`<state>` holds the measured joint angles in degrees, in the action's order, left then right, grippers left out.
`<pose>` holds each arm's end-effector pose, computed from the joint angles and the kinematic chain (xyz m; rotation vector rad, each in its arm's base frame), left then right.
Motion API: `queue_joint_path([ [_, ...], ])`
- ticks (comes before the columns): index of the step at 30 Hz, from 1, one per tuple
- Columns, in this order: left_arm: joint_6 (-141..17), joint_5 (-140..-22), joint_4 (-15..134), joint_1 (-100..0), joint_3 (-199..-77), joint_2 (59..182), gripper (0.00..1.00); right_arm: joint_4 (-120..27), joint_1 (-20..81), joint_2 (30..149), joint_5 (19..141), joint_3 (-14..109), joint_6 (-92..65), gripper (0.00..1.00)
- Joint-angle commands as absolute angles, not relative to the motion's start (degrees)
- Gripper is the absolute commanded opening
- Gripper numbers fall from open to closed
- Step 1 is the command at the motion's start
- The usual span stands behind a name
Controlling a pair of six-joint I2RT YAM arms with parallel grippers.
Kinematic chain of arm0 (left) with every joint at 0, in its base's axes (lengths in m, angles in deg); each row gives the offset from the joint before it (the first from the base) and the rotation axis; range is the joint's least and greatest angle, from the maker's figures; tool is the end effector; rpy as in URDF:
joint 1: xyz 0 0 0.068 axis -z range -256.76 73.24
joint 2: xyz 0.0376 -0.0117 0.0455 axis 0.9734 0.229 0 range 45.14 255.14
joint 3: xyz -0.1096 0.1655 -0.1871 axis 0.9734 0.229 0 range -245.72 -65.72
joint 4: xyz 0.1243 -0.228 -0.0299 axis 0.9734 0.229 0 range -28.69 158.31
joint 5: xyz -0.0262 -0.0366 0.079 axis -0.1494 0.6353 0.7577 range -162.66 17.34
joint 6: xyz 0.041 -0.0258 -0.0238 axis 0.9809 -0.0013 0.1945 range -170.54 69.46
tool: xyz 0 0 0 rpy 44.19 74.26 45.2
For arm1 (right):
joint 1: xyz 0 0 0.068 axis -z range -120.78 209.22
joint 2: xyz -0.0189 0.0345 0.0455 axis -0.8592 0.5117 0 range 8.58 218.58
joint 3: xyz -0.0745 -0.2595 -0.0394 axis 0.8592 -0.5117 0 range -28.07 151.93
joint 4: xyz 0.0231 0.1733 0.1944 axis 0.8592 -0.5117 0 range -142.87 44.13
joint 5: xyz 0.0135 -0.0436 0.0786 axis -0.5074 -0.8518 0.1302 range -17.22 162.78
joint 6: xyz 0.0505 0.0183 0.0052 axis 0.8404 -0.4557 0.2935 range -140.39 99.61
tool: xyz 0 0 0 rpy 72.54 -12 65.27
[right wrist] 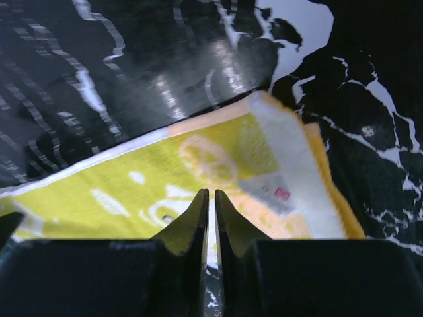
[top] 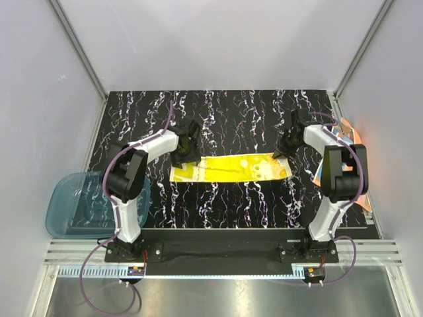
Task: Roll the towels
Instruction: Fold the towel
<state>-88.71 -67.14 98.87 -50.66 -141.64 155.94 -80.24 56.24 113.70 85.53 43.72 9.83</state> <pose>0.3446 -0.1650 0.1651 -0.3184 2.8110 -0.1173 0.3668 0.0270 0.1834 0.5985 2.7325 0.4568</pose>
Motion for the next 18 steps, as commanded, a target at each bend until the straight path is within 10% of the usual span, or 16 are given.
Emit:
queue_joint_path([
  [1, -86.66, -68.88, 96.65, -51.97, -144.29, 158.68, 0.7, -83.13, 56.58, 118.86, 83.68, 46.28, 8.09, 0.13],
  [18, -81.74, -67.21, 100.51, -62.26, -149.92, 163.27, 0.73, -89.54, 57.55, 131.89, 82.53, 63.41, 8.09, 0.15],
])
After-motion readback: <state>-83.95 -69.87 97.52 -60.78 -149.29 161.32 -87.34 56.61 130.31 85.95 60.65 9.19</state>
